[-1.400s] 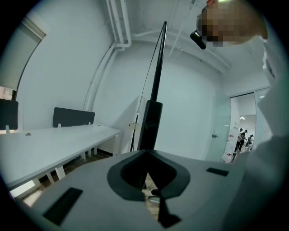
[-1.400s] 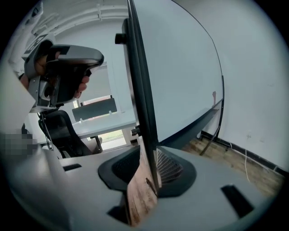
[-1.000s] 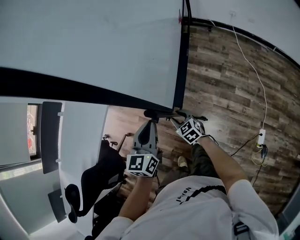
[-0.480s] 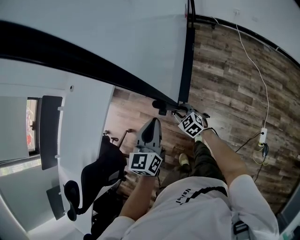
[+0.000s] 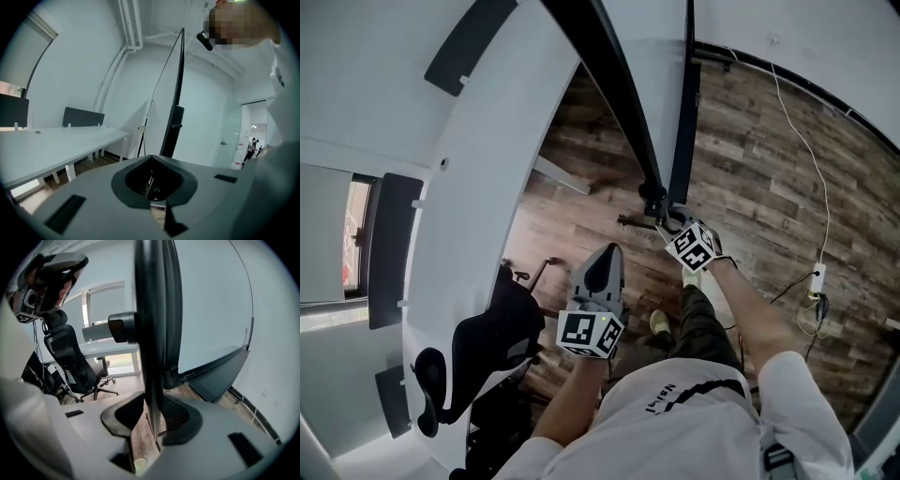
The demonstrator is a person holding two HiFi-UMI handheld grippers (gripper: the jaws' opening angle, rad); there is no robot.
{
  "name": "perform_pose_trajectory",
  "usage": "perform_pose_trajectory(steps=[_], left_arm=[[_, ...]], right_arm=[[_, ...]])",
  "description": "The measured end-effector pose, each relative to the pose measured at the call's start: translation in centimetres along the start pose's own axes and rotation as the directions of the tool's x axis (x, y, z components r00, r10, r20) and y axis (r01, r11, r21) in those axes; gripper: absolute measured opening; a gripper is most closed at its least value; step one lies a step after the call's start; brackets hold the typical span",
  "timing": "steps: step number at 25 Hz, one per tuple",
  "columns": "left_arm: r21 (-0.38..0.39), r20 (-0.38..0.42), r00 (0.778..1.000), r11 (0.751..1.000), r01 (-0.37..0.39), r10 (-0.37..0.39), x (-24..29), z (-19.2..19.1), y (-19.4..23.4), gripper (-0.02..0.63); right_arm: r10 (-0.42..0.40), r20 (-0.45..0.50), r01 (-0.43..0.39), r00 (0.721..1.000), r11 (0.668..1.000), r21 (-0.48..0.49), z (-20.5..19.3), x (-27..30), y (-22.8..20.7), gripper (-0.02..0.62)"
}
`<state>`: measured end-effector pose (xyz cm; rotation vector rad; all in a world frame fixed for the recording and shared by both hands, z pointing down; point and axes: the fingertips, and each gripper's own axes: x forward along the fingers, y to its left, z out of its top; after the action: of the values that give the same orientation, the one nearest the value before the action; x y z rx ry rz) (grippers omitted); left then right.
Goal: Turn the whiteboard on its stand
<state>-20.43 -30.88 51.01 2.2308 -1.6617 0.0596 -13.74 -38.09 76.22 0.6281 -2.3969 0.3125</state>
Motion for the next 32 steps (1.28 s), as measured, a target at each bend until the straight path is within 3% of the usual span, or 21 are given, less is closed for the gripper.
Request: perform_pose_trajectory(steps=[10, 22, 32], left_arm=[[0.019, 0.006, 0.999, 0.999, 0.046, -0.046, -5.1, -0.9, -1.3, 0.012], [0.07, -0.009, 0.987, 0.985, 0.159, -0.159, -10.9, -3.0, -5.8, 0.012], [0.086, -0.012, 0.986, 0.982, 0.167, -0.167, -15.4, -4.2, -8.7, 0.012]], right_arm=[[-0.044, -0.04, 0.045, 0.998, 0.999, 0.016, -2.6, -3.0, 3.6, 0.123], [-0.078, -0.055, 0.079, 0.995, 0.997, 0.023, -6.0, -6.3, 9.6, 0.124], [-0.085, -0.08, 0.088, 0.993, 0.995, 0.036, -8.3, -8.3, 13.5, 0.126]])
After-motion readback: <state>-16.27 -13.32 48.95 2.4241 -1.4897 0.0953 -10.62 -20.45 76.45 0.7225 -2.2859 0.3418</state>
